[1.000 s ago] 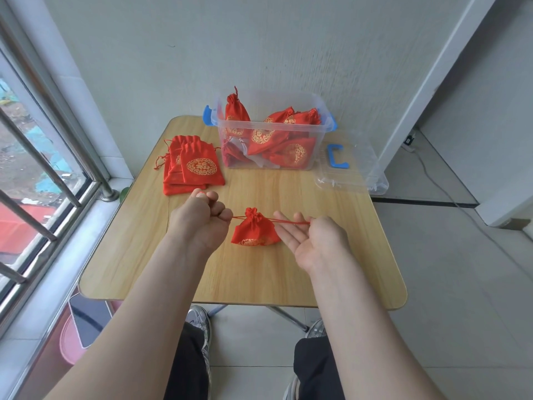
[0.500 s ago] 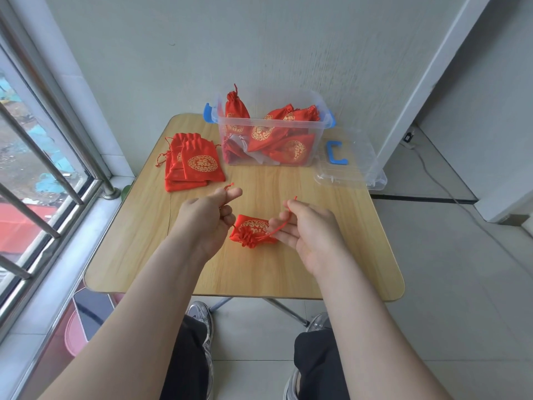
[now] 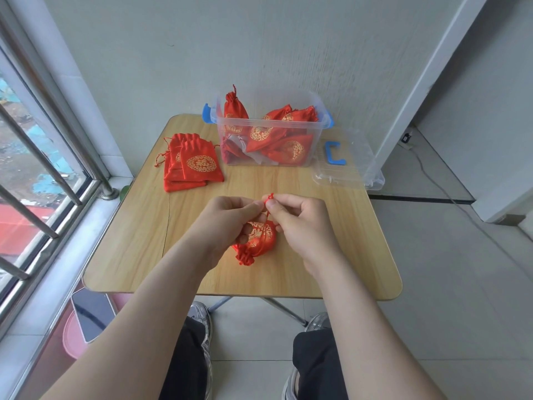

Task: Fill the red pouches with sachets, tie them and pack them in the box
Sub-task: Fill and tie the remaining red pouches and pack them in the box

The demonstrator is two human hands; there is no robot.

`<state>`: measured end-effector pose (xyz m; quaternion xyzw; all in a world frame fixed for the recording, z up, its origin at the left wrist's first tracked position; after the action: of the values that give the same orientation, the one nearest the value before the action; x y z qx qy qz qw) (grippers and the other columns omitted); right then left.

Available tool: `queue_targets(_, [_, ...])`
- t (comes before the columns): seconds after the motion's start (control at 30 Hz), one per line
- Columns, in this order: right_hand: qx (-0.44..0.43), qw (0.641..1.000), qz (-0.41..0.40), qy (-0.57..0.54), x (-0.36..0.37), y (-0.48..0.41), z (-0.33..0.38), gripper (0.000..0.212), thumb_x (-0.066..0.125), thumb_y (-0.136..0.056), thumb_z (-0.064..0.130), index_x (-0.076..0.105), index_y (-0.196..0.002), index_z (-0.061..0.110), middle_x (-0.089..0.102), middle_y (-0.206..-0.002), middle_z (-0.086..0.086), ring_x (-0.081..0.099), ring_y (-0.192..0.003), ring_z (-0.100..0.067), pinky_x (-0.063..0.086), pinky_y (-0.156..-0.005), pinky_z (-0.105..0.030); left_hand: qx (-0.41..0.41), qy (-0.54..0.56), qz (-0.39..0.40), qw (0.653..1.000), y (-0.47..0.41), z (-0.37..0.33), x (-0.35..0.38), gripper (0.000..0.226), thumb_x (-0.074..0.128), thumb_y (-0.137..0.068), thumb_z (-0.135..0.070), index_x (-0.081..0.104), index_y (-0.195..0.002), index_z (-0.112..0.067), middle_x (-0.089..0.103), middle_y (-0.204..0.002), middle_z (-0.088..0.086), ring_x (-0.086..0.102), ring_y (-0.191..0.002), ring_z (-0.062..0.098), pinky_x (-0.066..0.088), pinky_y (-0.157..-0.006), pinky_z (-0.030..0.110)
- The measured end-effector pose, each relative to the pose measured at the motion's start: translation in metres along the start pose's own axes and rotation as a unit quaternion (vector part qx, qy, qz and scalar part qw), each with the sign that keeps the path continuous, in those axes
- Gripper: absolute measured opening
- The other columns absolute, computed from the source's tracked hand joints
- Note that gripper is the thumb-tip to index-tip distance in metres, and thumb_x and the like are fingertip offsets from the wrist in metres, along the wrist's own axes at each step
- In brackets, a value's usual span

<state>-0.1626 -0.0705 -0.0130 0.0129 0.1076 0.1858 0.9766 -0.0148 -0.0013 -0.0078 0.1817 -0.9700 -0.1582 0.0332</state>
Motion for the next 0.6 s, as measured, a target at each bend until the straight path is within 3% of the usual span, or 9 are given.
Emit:
queue_targets(0.13, [-0.007, 1.0, 0.0, 0.005, 0.0, -0.002, -0.001, 0.014, 0.075, -0.1, 0.031, 0.082, -0.111, 0.026, 0.081, -0.1, 0.011, 0.075, -0.099, -0.004, 0.062, -0.088, -0.03, 0.007, -0.007, 0.005, 1.0, 0.0, 0.0, -0.001, 0.036, 0.072, -0.101, -0.03, 0.075, -0.108, 0.005, 0.074, -0.088, 0.007, 0.049, -0.063, 0.012, 0.045, -0.059, 0.027])
queue_targets(0.27, [0.019, 0.999, -0.03, -0.022, 0.0, -0.004, -0.001, 0.019, 0.075, -0.099, 0.033, 0.081, -0.113, 0.021, 0.079, -0.099, 0.009, 0.073, -0.095, -0.005, 0.061, -0.086, -0.031, -0.011, -0.01, 0.027, 1.0, 0.003, -0.001, -0.004, 0.024, 0.071, -0.102, -0.025, 0.075, -0.104, -0.002, 0.072, -0.082, 0.006, 0.053, -0.062, 0.013, 0.049, -0.061, 0.026])
queue_targets(0.4, [0.047, 0.997, -0.038, -0.037, -0.001, -0.003, -0.004, 0.023, 0.076, -0.098, 0.03, 0.079, -0.116, 0.016, 0.077, -0.089, 0.004, 0.071, -0.081, -0.007, 0.056, -0.076, -0.025, -0.024, -0.028, 0.044, 0.998, 0.003, 0.001, -0.01, 0.031, 0.069, -0.104, -0.022, 0.071, -0.111, 0.008, 0.068, -0.079, 0.007, 0.055, -0.069, 0.019, 0.049, -0.073, 0.035])
queue_targets(0.5, [0.064, 0.996, -0.061, -0.029, -0.007, -0.002, -0.004, 0.011, 0.077, -0.095, 0.025, 0.081, -0.099, 0.016, 0.079, -0.078, 0.003, 0.075, -0.075, -0.009, 0.059, -0.074, -0.028, -0.031, -0.023, 0.022, 0.999, 0.001, 0.003, -0.006, 0.027, 0.066, -0.105, -0.019, 0.071, -0.111, 0.006, 0.068, -0.074, 0.005, 0.055, -0.065, 0.019, 0.049, -0.069, 0.034])
queue_targets(0.6, [0.064, 0.997, -0.037, -0.037, -0.013, 0.0, 0.004, 0.012, 0.079, -0.09, 0.02, 0.079, -0.082, 0.011, 0.073, -0.067, 0.002, 0.066, -0.066, -0.012, 0.052, -0.069, -0.029, -0.031, -0.04, 0.011, 0.999, 0.001, 0.003, -0.003, 0.026, 0.066, -0.104, -0.017, 0.072, -0.11, 0.008, 0.068, -0.071, 0.004, 0.054, -0.061, 0.017, 0.049, -0.062, 0.029])
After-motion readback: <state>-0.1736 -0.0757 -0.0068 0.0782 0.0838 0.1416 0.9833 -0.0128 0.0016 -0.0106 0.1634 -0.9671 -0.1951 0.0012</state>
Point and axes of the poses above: each hand's wrist, its own y-axis away from the middle knuckle, its own x-axis out of the palm, z = x × y, the point moved 1 cm from there along -y, towards the middle knuckle
